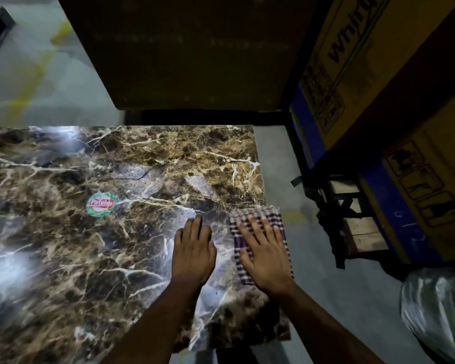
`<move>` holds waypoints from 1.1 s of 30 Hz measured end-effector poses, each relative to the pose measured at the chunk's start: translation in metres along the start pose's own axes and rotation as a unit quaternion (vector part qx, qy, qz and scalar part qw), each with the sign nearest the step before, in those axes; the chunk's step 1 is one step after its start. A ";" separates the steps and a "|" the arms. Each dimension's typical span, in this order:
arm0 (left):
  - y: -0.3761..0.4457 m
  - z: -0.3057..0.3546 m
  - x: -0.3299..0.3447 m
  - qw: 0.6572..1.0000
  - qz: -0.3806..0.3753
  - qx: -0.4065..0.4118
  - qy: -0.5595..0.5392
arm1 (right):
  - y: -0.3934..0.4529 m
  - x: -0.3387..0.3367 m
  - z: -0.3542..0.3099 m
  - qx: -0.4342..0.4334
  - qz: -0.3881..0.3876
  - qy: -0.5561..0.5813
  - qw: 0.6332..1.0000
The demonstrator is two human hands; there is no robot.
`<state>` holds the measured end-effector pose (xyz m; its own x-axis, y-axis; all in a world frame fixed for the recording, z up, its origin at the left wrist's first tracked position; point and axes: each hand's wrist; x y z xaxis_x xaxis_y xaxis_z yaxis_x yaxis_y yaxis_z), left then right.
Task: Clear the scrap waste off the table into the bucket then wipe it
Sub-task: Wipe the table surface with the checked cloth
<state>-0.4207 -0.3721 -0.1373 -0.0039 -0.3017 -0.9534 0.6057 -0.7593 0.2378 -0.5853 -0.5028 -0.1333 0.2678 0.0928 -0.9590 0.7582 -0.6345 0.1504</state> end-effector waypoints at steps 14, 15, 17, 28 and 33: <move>0.106 -0.001 0.023 0.999 -0.028 -0.017 -0.002 | 0.199 0.027 0.023 0.047 0.017 0.003 0.999; 0.116 -0.002 0.025 0.999 -0.028 -0.018 -0.004 | 0.208 0.028 0.025 0.045 0.016 0.006 0.999; 0.136 -0.003 0.030 0.999 -0.026 -0.023 -0.007 | 0.226 0.030 0.030 0.043 0.014 0.009 0.999; 0.210 -0.013 0.050 0.999 -0.015 -0.022 -0.019 | 0.306 0.044 0.047 0.023 0.029 0.004 0.999; 0.210 -0.020 0.055 0.999 -0.005 -0.017 -0.044 | 0.337 0.050 0.050 0.020 0.027 -0.015 0.999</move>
<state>-0.2779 -0.5369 -0.1440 -0.0801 -0.3445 -0.9354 0.6318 -0.7434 0.2197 -0.3459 -0.7501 -0.1421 0.2895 0.0352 -0.9565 0.7184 -0.6684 0.1928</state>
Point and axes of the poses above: each hand's wrist, its own y-axis towards the middle knuckle, its own x-axis out of the palm, z = x × y, and after that the axes turned 15 degrees about z, right-handed
